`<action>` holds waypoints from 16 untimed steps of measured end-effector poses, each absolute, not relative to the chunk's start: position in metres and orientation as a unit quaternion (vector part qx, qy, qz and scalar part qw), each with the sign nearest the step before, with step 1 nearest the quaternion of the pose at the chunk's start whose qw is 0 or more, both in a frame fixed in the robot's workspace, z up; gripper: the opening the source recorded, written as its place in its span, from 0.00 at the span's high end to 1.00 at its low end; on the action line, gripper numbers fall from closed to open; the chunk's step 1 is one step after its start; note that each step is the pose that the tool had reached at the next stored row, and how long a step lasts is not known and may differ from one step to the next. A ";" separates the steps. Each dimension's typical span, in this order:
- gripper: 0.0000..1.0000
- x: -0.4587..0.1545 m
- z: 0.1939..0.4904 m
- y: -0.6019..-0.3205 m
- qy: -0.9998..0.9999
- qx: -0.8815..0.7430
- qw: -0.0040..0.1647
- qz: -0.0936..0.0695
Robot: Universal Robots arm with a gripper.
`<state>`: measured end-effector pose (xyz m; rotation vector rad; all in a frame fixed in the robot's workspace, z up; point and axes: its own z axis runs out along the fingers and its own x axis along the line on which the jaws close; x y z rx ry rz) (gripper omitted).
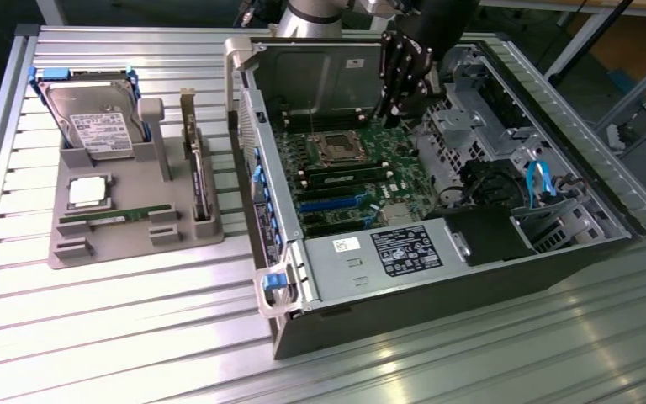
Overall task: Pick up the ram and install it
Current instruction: 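Press down the ram until it locks into place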
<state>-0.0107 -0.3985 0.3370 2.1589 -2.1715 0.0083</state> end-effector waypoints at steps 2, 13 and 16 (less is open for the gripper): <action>0.75 -0.011 0.337 -0.399 -0.709 0.704 0.040 0.003; 0.90 -0.011 0.337 -0.399 -0.709 0.704 0.040 0.003; 0.90 -0.011 0.337 -0.399 -0.709 0.704 0.040 0.003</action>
